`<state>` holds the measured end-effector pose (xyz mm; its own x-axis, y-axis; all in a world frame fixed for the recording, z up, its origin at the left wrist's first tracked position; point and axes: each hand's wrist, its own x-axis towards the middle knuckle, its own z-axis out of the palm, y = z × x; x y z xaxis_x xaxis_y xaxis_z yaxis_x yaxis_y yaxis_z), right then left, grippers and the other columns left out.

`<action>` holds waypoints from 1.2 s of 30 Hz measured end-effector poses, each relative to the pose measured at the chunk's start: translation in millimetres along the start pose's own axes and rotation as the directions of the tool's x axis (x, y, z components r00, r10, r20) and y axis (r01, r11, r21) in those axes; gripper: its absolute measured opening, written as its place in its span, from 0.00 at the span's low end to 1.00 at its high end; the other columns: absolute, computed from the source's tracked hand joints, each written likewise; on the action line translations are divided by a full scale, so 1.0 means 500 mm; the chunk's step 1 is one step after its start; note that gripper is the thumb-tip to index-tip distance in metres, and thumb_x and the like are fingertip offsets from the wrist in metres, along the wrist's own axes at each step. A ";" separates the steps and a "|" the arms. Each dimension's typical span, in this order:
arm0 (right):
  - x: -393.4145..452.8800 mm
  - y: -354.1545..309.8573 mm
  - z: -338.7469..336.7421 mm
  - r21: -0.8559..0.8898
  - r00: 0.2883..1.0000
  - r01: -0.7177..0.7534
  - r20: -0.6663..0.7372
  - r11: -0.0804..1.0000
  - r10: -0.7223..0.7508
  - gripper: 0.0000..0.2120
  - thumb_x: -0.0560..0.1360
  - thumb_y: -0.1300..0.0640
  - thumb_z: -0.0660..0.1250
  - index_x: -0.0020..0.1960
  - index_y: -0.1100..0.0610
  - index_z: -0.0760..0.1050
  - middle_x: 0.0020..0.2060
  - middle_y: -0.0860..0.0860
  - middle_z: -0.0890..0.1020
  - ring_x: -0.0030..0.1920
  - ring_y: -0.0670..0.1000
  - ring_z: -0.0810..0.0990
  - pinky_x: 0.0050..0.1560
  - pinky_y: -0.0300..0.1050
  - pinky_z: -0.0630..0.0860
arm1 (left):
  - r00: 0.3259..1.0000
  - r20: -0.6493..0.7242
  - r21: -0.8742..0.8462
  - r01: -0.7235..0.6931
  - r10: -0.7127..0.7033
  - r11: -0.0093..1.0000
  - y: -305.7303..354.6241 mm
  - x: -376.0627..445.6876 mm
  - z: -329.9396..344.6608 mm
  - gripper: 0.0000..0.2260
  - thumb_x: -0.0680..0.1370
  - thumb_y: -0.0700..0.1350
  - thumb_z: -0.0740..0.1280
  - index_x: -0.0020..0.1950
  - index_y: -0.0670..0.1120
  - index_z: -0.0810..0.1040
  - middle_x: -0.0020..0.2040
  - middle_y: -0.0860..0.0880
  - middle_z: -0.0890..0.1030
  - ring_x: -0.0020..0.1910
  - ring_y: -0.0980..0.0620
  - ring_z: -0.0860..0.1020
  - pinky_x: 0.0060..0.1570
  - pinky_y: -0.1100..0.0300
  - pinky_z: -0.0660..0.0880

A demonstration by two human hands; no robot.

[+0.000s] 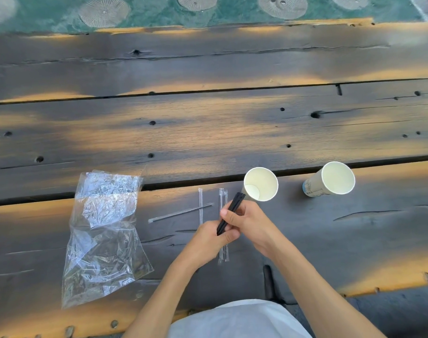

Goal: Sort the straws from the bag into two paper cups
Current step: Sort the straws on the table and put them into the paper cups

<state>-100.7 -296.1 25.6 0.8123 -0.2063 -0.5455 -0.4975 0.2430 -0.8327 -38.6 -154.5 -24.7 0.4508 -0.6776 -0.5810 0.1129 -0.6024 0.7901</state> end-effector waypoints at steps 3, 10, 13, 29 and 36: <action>-0.005 -0.004 -0.016 0.032 0.989 0.042 -0.145 0.999 -0.037 0.07 0.80 0.60 0.66 0.44 0.61 0.77 0.32 0.57 0.79 0.34 0.53 0.76 0.36 0.43 0.74 | 0.999 -0.009 -0.065 -0.044 0.044 0.997 0.001 0.003 -0.001 0.20 0.74 0.66 0.68 0.42 0.49 0.74 0.29 0.58 0.72 0.25 0.59 0.67 0.25 0.66 0.64; -0.037 -0.070 -0.147 0.108 0.799 0.308 -0.569 0.945 -0.196 0.04 0.79 0.63 0.67 0.45 0.61 0.78 0.31 0.49 0.82 0.29 0.48 0.79 0.31 0.38 0.76 | 0.965 -0.258 -0.053 0.042 -0.055 0.998 -0.034 -0.003 -0.034 0.10 0.75 0.58 0.70 0.46 0.53 0.79 0.42 0.54 0.82 0.40 0.56 0.79 0.40 0.62 0.73; -0.048 -0.088 -0.197 0.097 0.688 0.397 -0.690 0.912 -0.226 0.02 0.78 0.62 0.67 0.46 0.59 0.77 0.33 0.49 0.81 0.30 0.48 0.80 0.33 0.38 0.77 | 0.926 -0.366 -0.085 0.069 -0.096 0.994 -0.054 -0.004 -0.044 0.06 0.77 0.54 0.70 0.47 0.52 0.79 0.44 0.52 0.82 0.44 0.55 0.80 0.43 0.61 0.75; 0.031 -0.057 -0.165 -0.221 0.757 0.033 -0.631 0.975 -0.168 0.03 0.74 0.61 0.69 0.43 0.57 0.81 0.33 0.55 0.83 0.34 0.54 0.83 0.49 0.63 0.81 | 0.894 -0.410 -0.106 0.153 -0.183 0.983 -0.090 0.005 -0.046 0.03 0.79 0.49 0.69 0.47 0.52 0.79 0.44 0.50 0.83 0.45 0.51 0.82 0.48 0.52 0.80; -0.002 -0.066 -0.190 -0.064 0.640 0.203 -0.746 0.977 -0.182 0.05 0.79 0.55 0.63 0.51 0.55 0.76 0.42 0.50 0.80 0.31 0.50 0.84 0.32 0.39 0.79 | 0.854 -0.497 -0.002 0.177 -0.155 0.984 -0.097 0.017 -0.070 0.02 0.80 0.45 0.67 0.50 0.52 0.76 0.44 0.53 0.80 0.46 0.53 0.79 0.40 0.62 0.73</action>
<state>-113.9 -393.7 44.5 0.3837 -0.8837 -0.2680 -0.3405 0.1344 -0.9306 -9.3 -116.5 -61.3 0.8075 -0.2759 -0.5213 0.1929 -0.7118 0.6754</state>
